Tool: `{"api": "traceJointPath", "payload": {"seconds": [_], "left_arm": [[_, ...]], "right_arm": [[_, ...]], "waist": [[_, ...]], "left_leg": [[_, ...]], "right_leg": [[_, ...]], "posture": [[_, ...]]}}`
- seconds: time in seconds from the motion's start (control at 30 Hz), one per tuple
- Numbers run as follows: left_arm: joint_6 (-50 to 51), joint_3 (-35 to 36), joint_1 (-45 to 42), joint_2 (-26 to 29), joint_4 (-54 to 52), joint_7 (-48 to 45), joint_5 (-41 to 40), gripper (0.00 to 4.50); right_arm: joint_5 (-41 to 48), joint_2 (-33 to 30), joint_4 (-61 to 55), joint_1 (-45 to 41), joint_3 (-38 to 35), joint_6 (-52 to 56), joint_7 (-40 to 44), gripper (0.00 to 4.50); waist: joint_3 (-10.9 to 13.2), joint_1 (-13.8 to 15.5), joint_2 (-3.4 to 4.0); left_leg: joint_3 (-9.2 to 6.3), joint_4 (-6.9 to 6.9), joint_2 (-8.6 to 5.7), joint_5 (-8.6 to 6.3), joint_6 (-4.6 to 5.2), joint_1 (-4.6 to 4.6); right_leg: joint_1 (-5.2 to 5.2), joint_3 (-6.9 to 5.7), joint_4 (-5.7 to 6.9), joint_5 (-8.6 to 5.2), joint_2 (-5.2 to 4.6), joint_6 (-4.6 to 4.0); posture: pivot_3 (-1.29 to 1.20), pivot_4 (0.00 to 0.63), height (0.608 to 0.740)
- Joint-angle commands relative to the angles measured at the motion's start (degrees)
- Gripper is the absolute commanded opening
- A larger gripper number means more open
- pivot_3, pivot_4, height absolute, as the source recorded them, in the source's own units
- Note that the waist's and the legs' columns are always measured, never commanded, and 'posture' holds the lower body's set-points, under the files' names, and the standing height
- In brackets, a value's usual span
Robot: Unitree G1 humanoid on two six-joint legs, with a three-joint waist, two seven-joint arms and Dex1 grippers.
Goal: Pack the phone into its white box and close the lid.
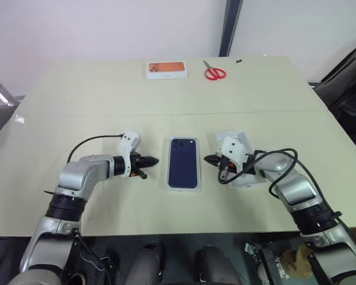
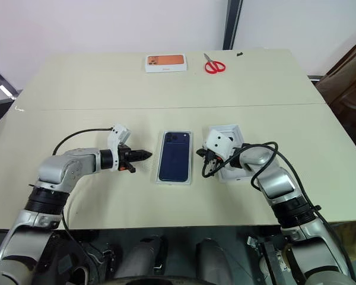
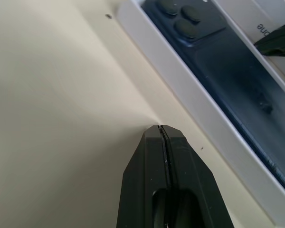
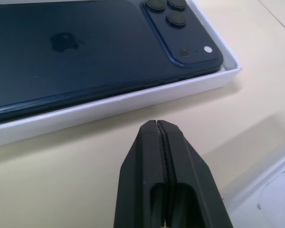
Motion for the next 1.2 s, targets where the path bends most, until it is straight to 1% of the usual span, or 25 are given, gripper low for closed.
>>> {"api": "traceJointPath", "payload": {"seconds": [0.03, 0.17, 0.37, 0.53, 0.67, 0.77, 0.9, 1.03, 1.2], "left_arm": [[1.55, -2.42, -1.75, -2.33, 1.8, -2.3, 0.12, 0.05], [1.33, -6.1, -4.24, -4.6, 3.63, -5.12, 1.78, 0.05], [0.2, -6.23, -8.2, -9.85, 8.4, -5.69, 3.24, 0.05], [-4.29, -6.88, -12.15, -13.92, 16.15, -6.89, 6.77, 0.05], [-7.84, -7.78, -14.7, -17.02, 21.23, -8.84, 9.17, 0.05], [-10.7, -7.13, -17.23, -19.55, 26.54, -9.07, 10.9, 0.05], [-12.48, -7.3, -18.9, -22.62, 29.55, -10.63, 11.94, 0.05], [-14.58, -6.76, -19.86, -23.5, 32.14, -10.82, 13.69, 0.05], [-14.28, -5.57, -20.05, -22.55, 31.91, -12.1, 13.91, 0.05]], "right_arm": [[-0.44, 1.12, -0.23, -1.09, -0.02, -1.01, -0.65, 0.0], [-1.06, 1.76, 0.97, -2.2, 0.35, -1.55, -0.4, 0.0], [-1.86, 1.34, 4.27, -3.83, -0.53, -3.12, -0.18, 0.0], [-2.66, -1.65, 6.93, -3.65, -2.14, -5.31, 0.79, 0.0], [-2.84, -4.17, 8.48, -2.95, -3.31, -6.6, 1.71, 0.0], [-2.86, -5.73, 8.59, -2.17, -4.08, -7.34, 2.31, 0.0], [-2.6, -7.63, 8.78, -1.18, -5.5, -7.47, 2.63, 0.0], [-2.3, -8.4, 8.21, -0.63, -6.36, -6.87, 2.98, 0.0], [-2.18, -8.2, 8.05, -0.55, -7.04, -6.7, 2.45, 0.0]], "waist": [[0.0, 0.03, 0.0], [0.0, 0.06, 0.0], [0.0, 0.35, 0.0], [0.0, 1.53, 0.0], [0.0, 1.4, 0.0], [0.0, 1.43, -0.01], [0.0, 1.24, -0.01], [0.0, 1.2, -0.01], [0.0, 1.05, -0.01]], "left_leg": [[0.0, 0.0, 0.0, 0.0, -0.01, 0.0], [0.0, 0.05, -0.01, 0.02, -0.03, 0.0], [0.0, 0.09, -0.03, 0.02, -0.03, 0.0], [0.01, 0.18, -0.07, 0.03, -0.03, 0.01], [0.0, 0.21, -0.12, 0.03, -0.01, 0.01], [0.0, 0.21, -0.13, 0.03, -0.01, 0.01], [0.0, 0.21, -0.13, 0.03, 0.0, 0.01], [0.01, 0.2, -0.13, 0.04, -0.01, 0.0], [0.01, 0.2, -0.12, 0.04, -0.01, 0.01]], "right_leg": [[0.01, -0.01, 0.0, 0.0, 0.0, 0.0], [0.04, -0.01, 0.0, 0.0, 0.0, 0.01], [0.07, -0.02, 0.0, 0.0, 0.0, 0.01], [0.15, -0.05, -0.01, 0.01, -0.02, 0.02], [0.2, -0.08, -0.02, 0.01, -0.07, 0.04], [0.22, -0.1, -0.04, 0.0, -0.08, 0.05], [0.23, -0.1, -0.04, 0.0, -0.08, 0.07], [0.22, -0.1, -0.04, -0.01, -0.08, 0.08], [0.2, -0.09, -0.03, -0.01, -0.07, 0.08]], "posture": [[0.0, 0.15, 0.74], [0.0, 0.15, 0.74], [0.0, 0.15, 0.74], [0.0, 0.15, 0.74], [0.0, 0.15, 0.74], [0.0, 0.15, 0.74], [0.0, 0.15, 0.74], [0.0, 0.15, 0.74], [0.0, 0.15, 0.74]]}}
